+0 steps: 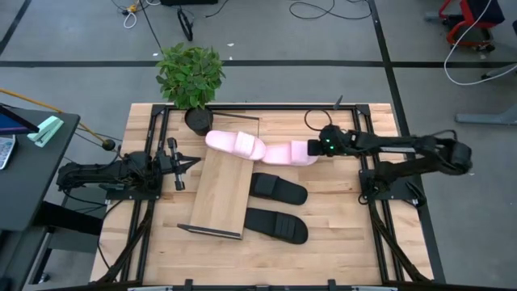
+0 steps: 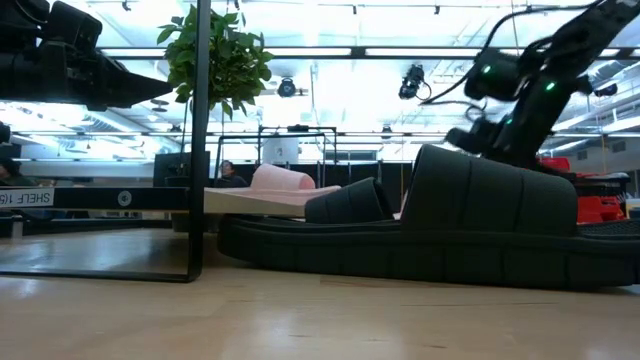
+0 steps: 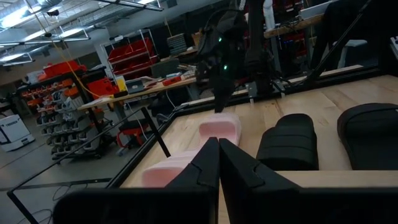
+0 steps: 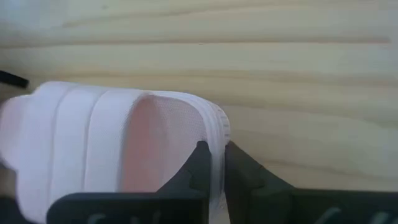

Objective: Pick and place slides into the shelf
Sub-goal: Put the pink slipper on the shelf

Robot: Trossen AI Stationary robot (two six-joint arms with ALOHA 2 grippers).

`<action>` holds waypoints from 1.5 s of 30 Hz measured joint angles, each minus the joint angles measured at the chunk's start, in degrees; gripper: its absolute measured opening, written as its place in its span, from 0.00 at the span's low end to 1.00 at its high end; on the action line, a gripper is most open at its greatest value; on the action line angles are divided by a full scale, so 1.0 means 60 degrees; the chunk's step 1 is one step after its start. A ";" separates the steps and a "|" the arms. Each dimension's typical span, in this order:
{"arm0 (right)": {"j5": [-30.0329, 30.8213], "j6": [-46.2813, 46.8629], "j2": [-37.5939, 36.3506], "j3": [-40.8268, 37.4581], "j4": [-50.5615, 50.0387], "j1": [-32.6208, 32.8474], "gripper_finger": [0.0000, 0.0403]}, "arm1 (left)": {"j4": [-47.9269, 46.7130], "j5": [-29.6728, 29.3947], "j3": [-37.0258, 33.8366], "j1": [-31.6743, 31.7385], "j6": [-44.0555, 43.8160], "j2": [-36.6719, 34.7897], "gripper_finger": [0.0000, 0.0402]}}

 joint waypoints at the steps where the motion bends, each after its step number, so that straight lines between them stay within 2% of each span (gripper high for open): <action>1: 0.0152 0.0105 -0.0349 0.0000 -0.0326 0.0079 0.06 | -0.0003 0.0004 0.0000 0.0000 0.0000 0.0000 0.03; 6: 0.0866 0.0973 -0.1884 0.0000 -0.1486 0.0865 0.06 | -0.0003 0.0003 0.0000 0.0000 0.0000 0.0000 0.05; 12: 0.2239 0.2566 -0.3127 0.0000 -0.3100 0.2409 0.06 | -0.0004 0.0004 0.0000 0.0000 0.0000 0.0000 0.05; 19: 0.3783 0.3847 -0.3649 0.0021 -0.3461 0.3726 0.06 | 0.0000 0.0002 0.0000 0.0000 0.0000 0.0000 0.03; 26: 0.6031 0.3712 -0.3648 0.0756 -0.3371 0.4363 0.06 | 0.0000 0.0002 0.0000 0.0000 0.0000 0.0000 0.05; 32: 0.7085 0.2758 -0.3648 0.1503 -0.2471 0.4914 0.06 | 0.0000 0.0004 0.0000 0.0000 0.0000 0.0000 0.05; 39: 0.8758 0.0938 -0.3239 0.1923 0.0054 0.6062 0.06 | 0.0000 0.0002 0.0000 0.0000 0.0000 0.0000 0.03; 42: 0.8917 0.0555 -0.2665 0.1923 0.1148 0.6431 0.06 | 0.0000 0.0001 0.0000 0.0000 0.0000 0.0000 0.04; 45: 0.8902 0.0831 -0.1799 0.1920 0.1881 0.6684 0.06 | 0.0000 0.0000 0.0000 0.0000 0.0000 0.0000 0.05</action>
